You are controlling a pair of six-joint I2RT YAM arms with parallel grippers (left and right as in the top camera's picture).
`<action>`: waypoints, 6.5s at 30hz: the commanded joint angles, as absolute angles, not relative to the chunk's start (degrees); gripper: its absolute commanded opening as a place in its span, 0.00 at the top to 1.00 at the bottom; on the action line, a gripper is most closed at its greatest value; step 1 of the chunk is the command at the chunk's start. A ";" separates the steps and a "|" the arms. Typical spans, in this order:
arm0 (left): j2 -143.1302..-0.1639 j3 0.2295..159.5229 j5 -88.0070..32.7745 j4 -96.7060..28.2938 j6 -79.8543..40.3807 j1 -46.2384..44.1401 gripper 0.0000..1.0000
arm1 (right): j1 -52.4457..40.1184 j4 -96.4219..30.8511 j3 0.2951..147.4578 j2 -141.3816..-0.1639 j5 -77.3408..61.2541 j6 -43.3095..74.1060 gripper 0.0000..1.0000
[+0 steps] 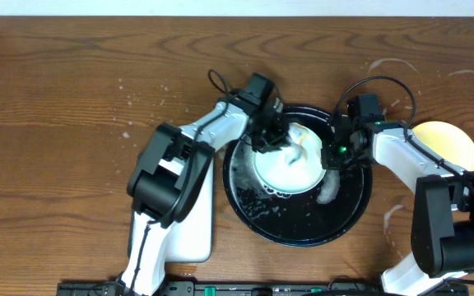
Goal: Clean dirty plates on tray and stack at the side
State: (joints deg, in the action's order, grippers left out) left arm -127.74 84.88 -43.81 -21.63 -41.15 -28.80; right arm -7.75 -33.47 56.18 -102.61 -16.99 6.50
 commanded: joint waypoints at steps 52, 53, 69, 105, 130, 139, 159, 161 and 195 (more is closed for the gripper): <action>-115.28 84.64 -6.55 -41.36 -29.71 -27.73 0.92 | -7.60 -34.46 54.22 -98.30 -10.96 5.72 0.99; -113.97 84.64 -8.80 -41.36 -29.32 -27.73 0.93 | -7.60 -34.61 54.22 -98.13 -10.94 5.69 0.99; -86.78 84.14 3.84 -72.95 -26.61 -25.93 0.92 | -7.60 -34.57 54.19 -98.45 -10.55 5.45 0.91; -86.80 57.98 5.50 -59.86 -28.73 -16.34 0.19 | -46.78 -42.85 54.37 -70.39 57.71 1.43 0.99; -86.80 57.98 5.48 -59.86 -28.73 -16.36 0.19 | -55.59 -36.99 54.37 -70.39 67.70 -17.87 0.99; -86.80 57.98 5.50 -59.86 -28.73 -16.34 0.19 | -55.59 -34.61 54.37 -70.39 67.72 -17.37 0.99; -86.80 57.98 5.48 -59.86 -28.73 -16.34 0.18 | -55.51 -31.68 54.37 -70.39 67.72 -15.00 0.99; -86.80 57.98 5.50 -59.86 -28.73 -16.34 0.18 | -55.48 -31.29 54.37 -70.39 67.70 -14.98 0.99; -86.80 57.98 5.50 -59.86 -28.73 -16.34 0.18 | -55.51 -30.41 54.37 -70.39 70.67 -14.17 0.99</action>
State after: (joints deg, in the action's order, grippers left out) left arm -87.00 58.41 4.73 -59.70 -28.49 -16.60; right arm -55.07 -30.59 54.02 -71.35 68.84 -15.59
